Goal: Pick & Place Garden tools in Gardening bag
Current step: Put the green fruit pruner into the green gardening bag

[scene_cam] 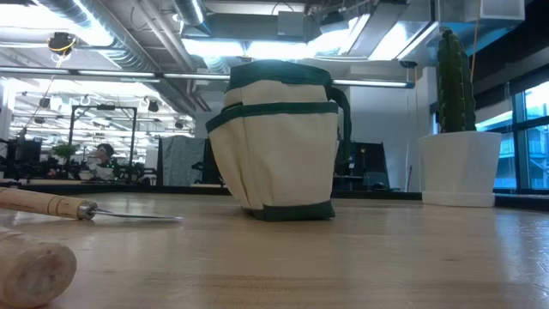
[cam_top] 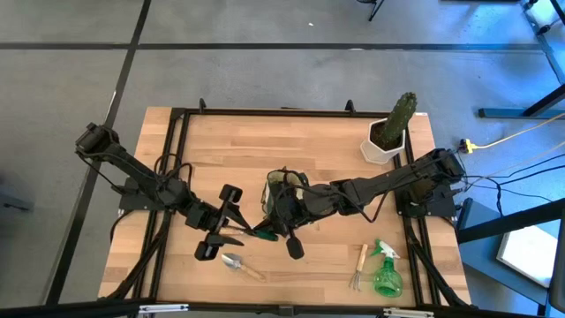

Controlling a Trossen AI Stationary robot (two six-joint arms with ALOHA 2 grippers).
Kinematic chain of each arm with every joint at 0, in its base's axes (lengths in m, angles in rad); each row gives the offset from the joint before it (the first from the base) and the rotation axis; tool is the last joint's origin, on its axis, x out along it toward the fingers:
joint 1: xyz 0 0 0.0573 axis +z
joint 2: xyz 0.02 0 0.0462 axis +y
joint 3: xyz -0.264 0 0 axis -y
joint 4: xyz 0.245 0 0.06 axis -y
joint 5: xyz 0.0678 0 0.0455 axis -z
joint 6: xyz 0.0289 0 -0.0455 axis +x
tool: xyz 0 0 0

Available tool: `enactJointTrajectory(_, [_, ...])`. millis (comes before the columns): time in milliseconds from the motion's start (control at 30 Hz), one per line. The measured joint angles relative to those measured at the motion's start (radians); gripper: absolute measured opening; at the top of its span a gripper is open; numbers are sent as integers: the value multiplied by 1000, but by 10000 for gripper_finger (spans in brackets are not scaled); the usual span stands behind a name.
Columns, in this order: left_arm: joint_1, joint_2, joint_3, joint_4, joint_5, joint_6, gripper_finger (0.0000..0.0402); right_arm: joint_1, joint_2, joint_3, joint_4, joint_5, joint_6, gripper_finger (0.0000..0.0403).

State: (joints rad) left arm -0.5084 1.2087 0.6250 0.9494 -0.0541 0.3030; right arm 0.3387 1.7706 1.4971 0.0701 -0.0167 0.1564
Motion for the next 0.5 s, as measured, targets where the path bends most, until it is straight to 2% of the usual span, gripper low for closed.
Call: enactJointTrajectory(500, [11,31,0,67,-32,-9,182,-15,0,0,22,24,-15,6])
